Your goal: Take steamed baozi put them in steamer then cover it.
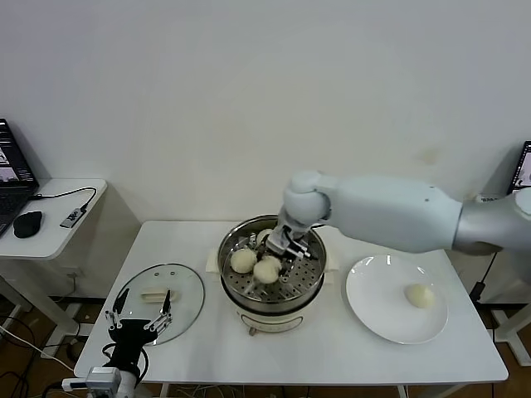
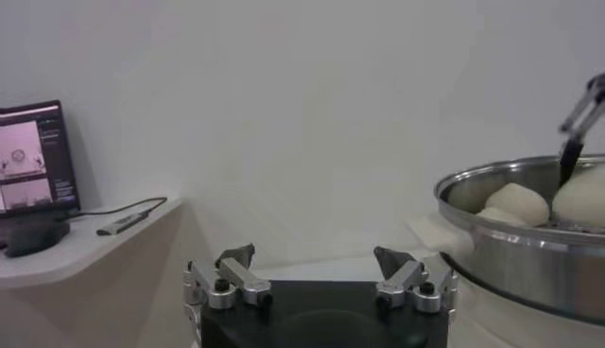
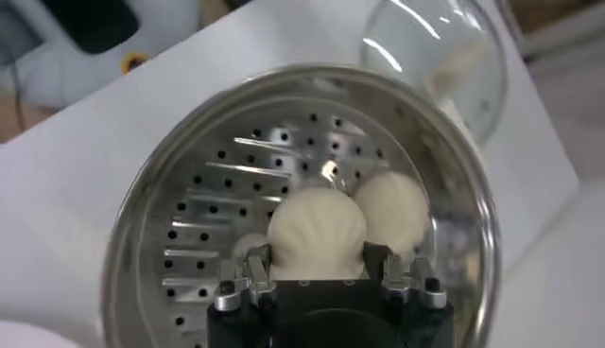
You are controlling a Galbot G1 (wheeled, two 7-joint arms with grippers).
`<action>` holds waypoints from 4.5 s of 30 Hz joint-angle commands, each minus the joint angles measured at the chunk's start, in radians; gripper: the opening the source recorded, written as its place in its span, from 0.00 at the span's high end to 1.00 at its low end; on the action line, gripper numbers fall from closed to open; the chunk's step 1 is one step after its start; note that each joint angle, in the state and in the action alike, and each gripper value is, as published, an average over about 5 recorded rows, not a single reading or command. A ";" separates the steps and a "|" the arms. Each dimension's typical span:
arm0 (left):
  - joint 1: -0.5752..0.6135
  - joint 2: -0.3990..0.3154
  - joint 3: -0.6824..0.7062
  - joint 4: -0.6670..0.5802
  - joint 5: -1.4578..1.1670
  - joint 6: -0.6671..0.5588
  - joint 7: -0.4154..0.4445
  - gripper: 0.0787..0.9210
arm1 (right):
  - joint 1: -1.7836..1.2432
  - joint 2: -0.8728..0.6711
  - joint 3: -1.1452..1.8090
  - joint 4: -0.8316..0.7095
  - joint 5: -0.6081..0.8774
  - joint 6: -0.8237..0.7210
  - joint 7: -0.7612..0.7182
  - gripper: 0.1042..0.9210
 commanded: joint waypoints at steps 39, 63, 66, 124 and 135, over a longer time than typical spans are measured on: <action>-0.039 0.044 0.023 0.029 -0.014 -0.001 0.003 0.12 | -0.214 -0.787 0.353 0.130 -0.070 -0.421 -0.097 0.12; -0.021 0.040 0.022 0.023 0.006 0.002 0.001 0.12 | -0.935 -0.652 0.969 -0.189 -0.334 -0.281 -0.064 0.12; -0.019 0.039 0.020 0.022 0.007 0.002 0.002 0.12 | -0.922 -0.611 0.967 -0.220 -0.338 -0.281 -0.055 0.12; -0.035 0.046 0.018 0.030 -0.002 0.003 0.003 0.12 | 0.172 -0.433 0.114 0.159 0.490 -0.728 0.105 0.35; -0.035 0.028 0.021 0.037 -0.003 0.000 0.002 0.12 | 0.072 -0.187 0.102 0.094 0.618 -0.846 0.251 0.35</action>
